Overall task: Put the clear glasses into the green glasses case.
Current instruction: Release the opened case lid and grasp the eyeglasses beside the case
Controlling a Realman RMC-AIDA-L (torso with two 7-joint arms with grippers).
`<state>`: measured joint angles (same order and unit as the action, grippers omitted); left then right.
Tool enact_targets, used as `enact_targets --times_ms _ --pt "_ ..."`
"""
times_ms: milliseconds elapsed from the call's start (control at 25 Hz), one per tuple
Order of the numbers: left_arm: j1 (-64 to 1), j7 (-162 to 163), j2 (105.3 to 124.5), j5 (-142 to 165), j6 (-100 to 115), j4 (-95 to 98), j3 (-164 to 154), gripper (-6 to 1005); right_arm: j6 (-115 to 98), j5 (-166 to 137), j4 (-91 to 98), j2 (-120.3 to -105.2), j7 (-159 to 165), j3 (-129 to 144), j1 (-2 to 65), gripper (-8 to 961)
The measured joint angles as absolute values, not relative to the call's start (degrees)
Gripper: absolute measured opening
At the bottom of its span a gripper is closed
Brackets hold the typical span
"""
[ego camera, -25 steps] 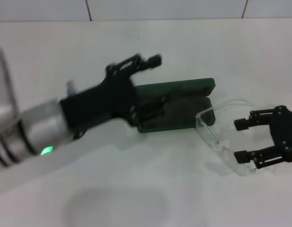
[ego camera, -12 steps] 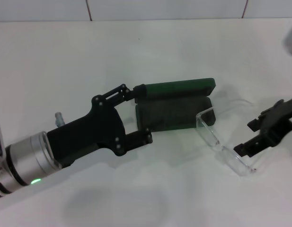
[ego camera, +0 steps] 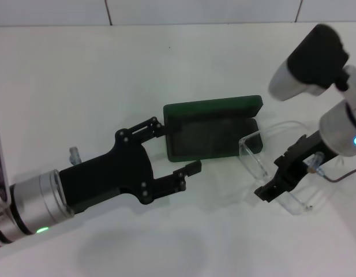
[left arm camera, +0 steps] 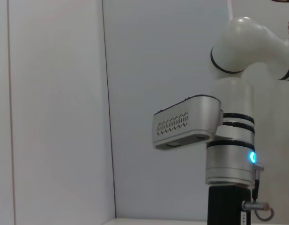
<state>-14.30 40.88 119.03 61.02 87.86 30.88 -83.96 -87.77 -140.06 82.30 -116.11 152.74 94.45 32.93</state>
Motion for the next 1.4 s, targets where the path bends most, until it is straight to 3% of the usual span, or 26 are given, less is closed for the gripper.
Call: enact_targets --times_ms 760,1000,1400 --pt "-14.48 40.79 118.74 61.45 87.71 29.27 -83.93 734 -79.23 -140.77 76.93 -116.18 154.60 100.72 33.31 684" --pt "-14.58 40.64 118.68 61.44 87.50 29.26 -83.93 733 -79.89 -141.01 77.31 -116.16 154.72 100.72 33.29 455" --pt "-14.56 40.27 118.65 61.06 87.46 29.26 -83.93 732 -81.03 -141.23 78.24 -115.85 153.63 100.72 33.41 244"
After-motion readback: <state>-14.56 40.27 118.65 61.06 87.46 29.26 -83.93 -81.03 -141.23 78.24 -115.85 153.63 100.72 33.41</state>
